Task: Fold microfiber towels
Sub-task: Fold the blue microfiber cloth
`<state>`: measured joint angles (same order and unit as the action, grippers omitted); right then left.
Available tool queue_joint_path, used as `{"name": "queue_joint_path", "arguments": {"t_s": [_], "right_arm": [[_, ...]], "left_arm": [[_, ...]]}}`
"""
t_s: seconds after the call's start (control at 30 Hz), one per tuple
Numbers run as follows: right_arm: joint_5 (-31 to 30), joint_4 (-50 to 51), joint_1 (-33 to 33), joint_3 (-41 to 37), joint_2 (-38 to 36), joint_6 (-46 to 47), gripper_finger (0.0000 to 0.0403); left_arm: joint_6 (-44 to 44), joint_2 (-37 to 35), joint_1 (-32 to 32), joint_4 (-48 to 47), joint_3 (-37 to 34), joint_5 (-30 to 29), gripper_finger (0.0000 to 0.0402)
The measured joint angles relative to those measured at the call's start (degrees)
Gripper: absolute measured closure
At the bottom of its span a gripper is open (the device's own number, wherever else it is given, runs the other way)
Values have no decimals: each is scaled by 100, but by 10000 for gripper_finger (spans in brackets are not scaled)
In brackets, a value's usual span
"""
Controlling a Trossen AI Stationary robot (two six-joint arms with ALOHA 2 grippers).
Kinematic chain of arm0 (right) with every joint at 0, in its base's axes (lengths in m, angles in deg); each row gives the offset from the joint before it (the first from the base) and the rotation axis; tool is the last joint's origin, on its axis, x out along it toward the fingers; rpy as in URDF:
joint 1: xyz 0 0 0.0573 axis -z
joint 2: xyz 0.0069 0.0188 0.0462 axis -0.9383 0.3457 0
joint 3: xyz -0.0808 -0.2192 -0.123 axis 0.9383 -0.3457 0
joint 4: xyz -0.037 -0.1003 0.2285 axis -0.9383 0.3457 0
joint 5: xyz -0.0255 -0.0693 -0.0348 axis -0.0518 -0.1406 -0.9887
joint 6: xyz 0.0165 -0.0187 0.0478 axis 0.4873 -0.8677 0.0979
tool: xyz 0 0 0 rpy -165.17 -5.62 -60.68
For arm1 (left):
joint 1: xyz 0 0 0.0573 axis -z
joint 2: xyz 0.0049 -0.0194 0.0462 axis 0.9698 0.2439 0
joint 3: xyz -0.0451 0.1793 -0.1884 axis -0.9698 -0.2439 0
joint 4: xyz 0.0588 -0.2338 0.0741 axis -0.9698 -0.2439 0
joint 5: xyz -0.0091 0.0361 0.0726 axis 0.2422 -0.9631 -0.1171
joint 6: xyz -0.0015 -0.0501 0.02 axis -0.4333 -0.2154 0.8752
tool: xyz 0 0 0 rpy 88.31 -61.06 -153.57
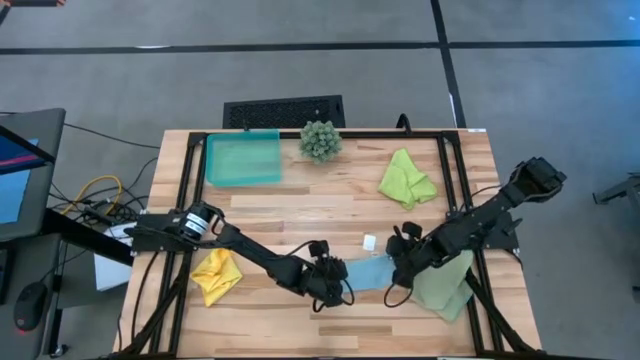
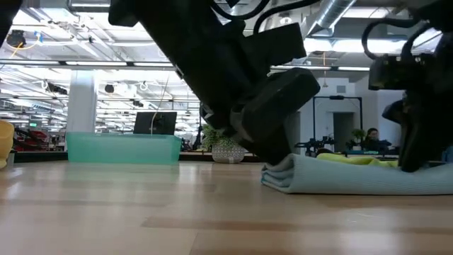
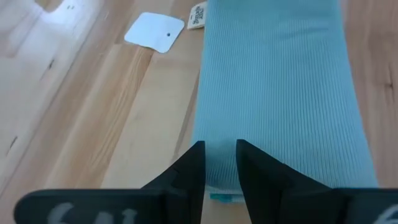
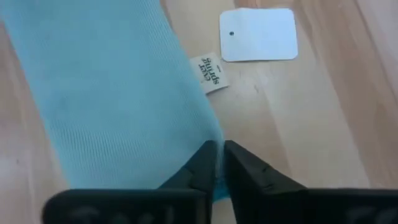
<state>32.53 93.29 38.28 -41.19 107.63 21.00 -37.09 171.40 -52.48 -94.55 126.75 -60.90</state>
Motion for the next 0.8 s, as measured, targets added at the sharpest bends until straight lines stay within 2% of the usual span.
{"name": "queue_joint_path", "arguments": {"t_s": [0.13, 0.23, 0.37, 0.47, 0.63, 0.8], "right_arm": [[-15, 18, -150, 8, -43, 10, 375], [-324, -13, -315, 159, -197, 8, 386], [-777, -542, -573, 196, -255, -286, 387], [-746, -928, -613, 131, -66, -379, 379], [-544, -149, -640, 102, 221, 315, 376], [-573, 295, -679, 102, 86, 716, 381]], "left_arm": [[26, -99, 84, -241, 149, -58, 319], [49, -216, 206, -375, 416, -271, 319], [246, -185, 245, -179, 454, 99, 319], [135, -17, 188, -252, 459, 62, 319], [54, 201, 105, -507, 439, -92, 320], [27, 131, 132, -511, 471, -310, 320]]}}
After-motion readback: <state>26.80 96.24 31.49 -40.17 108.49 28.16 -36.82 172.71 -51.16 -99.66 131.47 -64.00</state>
